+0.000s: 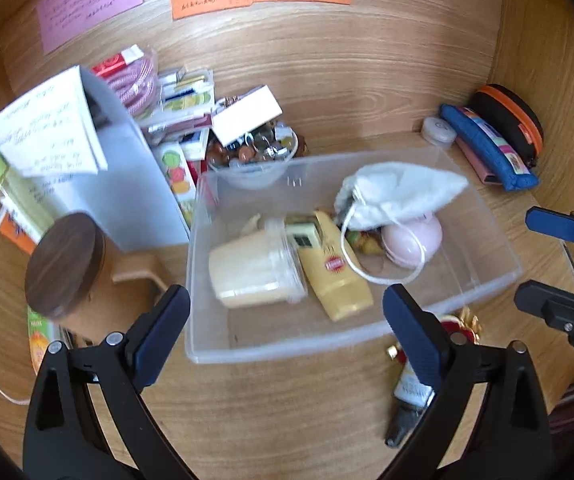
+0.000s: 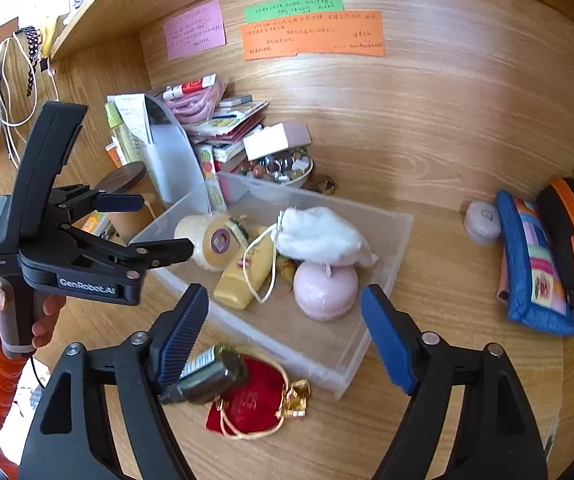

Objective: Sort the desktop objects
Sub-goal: 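Move both open tools back toward the green bottle and red pouch, then grasp the green pump bottle with the left tool while the right grasps the red pouch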

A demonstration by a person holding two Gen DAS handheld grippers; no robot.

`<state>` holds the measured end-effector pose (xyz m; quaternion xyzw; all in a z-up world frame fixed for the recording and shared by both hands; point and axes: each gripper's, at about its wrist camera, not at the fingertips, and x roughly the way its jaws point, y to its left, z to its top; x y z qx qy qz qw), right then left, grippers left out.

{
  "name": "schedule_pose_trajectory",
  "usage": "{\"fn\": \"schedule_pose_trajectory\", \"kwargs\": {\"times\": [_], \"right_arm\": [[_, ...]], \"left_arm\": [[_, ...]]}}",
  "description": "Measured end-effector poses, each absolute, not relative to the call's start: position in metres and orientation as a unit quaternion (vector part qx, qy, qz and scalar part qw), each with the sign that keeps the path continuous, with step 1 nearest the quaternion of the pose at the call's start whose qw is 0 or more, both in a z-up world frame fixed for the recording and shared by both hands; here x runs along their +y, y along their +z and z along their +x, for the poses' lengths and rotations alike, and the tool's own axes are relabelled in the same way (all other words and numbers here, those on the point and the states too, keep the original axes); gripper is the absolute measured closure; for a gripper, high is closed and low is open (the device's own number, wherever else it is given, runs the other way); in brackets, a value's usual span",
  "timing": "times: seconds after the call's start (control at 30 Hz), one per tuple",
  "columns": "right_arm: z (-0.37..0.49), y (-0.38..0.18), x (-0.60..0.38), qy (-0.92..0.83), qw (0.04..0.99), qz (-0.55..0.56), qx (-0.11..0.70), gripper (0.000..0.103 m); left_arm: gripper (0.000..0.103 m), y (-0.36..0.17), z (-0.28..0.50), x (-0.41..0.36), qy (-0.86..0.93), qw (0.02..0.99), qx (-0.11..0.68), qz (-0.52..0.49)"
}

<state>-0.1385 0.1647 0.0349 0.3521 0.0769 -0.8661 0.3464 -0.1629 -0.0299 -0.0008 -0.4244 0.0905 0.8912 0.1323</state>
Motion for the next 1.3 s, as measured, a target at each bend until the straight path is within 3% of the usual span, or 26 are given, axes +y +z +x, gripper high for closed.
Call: {"fn": "schedule_pose_trajectory", "kwargs": {"times": [0.6,0.77,0.93,1.3], "right_arm": [[-0.107,-0.018,0.194,-0.849,0.331,0.398,0.103,0.026],[-0.105,-0.031,0.192,-0.837,0.344,0.413,0.105,0.026],[-0.105,-0.041,0.181,-0.829,0.352,0.418,0.117,0.026],[-0.113,-0.062,0.151,-0.807,0.373,0.441,0.121,0.028]], "left_arm": [[0.005,-0.066,-0.110,0.014,0.850,0.216,0.102,-0.468],[0.038,-0.073,-0.115,0.018,0.841,0.231,0.090,-0.480],[0.056,-0.079,-0.118,0.016,0.834,0.239,0.082,-0.490],[0.060,-0.076,-0.119,0.004,0.843,0.229,0.065,-0.483]]}}
